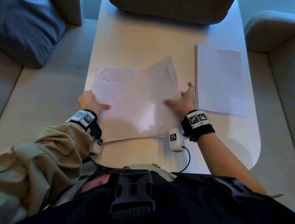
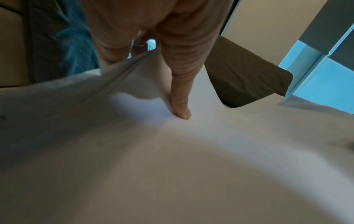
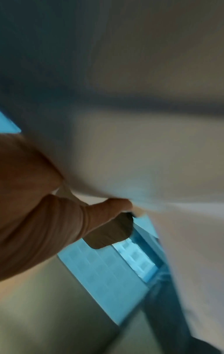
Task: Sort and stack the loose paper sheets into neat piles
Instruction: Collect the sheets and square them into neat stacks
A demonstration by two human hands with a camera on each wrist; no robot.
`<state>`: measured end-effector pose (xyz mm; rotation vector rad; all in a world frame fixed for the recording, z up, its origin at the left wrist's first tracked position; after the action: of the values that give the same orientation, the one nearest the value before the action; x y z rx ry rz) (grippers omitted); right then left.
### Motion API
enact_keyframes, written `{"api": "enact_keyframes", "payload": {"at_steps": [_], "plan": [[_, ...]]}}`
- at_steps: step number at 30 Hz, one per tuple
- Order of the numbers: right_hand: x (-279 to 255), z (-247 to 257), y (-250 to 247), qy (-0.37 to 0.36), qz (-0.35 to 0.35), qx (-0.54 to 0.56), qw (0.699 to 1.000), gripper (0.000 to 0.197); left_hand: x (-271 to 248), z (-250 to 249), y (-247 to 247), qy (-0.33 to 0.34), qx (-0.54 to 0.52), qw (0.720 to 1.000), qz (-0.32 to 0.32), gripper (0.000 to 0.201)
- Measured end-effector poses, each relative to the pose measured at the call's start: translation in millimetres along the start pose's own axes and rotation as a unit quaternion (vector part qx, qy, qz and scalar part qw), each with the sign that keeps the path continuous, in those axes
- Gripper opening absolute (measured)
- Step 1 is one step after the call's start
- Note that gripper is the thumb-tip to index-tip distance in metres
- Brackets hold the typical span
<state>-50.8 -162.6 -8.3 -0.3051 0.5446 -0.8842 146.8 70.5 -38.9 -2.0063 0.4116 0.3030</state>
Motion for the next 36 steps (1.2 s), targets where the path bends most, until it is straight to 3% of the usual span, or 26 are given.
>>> {"api": "enact_keyframes", "payload": {"at_steps": [2,5,6,10,14,19,21,24,28,31,36], "plan": [[1,1,-5,0.024,0.026,0.034,0.999,0.104,4,1,-1,0.002,0.017,1.0,-0.01,0.072],[-1,7,-12,-0.025,0.096,0.04,0.994,0.044,12,7,-2,-0.002,-0.004,1.0,0.004,0.088],[-3,8,-16,-0.037,0.11,0.06,0.991,0.033,16,10,-2,-0.001,-0.022,1.0,0.01,0.09],[-6,9,-38,-0.082,0.127,0.147,0.977,0.02,20,15,-7,0.005,-0.151,0.988,0.022,0.089],[-9,14,-59,-0.113,0.15,0.229,0.955,0.019,12,-2,-23,0.079,-0.31,0.946,0.046,0.084],[-13,23,-71,-0.137,0.15,0.261,0.944,0.02,0,-30,-43,0.122,-0.348,0.929,0.03,0.052],[-15,28,-74,-0.162,0.121,0.224,0.953,0.017,-4,-36,-51,0.124,-0.357,0.926,0.008,0.048],[-16,37,-73,-0.217,0.058,0.141,0.964,0.041,-10,-44,-55,0.145,-0.353,0.924,-0.01,0.043],[-22,49,-71,-0.245,-0.026,0.191,0.95,0.045,-23,-54,-67,0.184,-0.407,0.894,-0.013,0.043],[-26,66,-79,-0.272,-0.051,0.233,0.932,0.043,-30,-61,-82,0.209,-0.448,0.869,-0.014,0.049],[-18,65,-78,-0.235,-0.045,0.237,0.942,0.033,-27,-55,-91,0.204,-0.423,0.883,0.009,0.036]]}}
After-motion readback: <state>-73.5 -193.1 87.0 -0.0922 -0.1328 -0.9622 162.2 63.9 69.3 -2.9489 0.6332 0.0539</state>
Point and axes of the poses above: each hand's wrist, its own x-axis towards the middle knuckle, its own y-axis out of the palm, z = x × y, the point moved 2 cm from there along x, towards the middle knuckle, and after that the axes turned 6 degrees about -y, right-handed, at the moved point
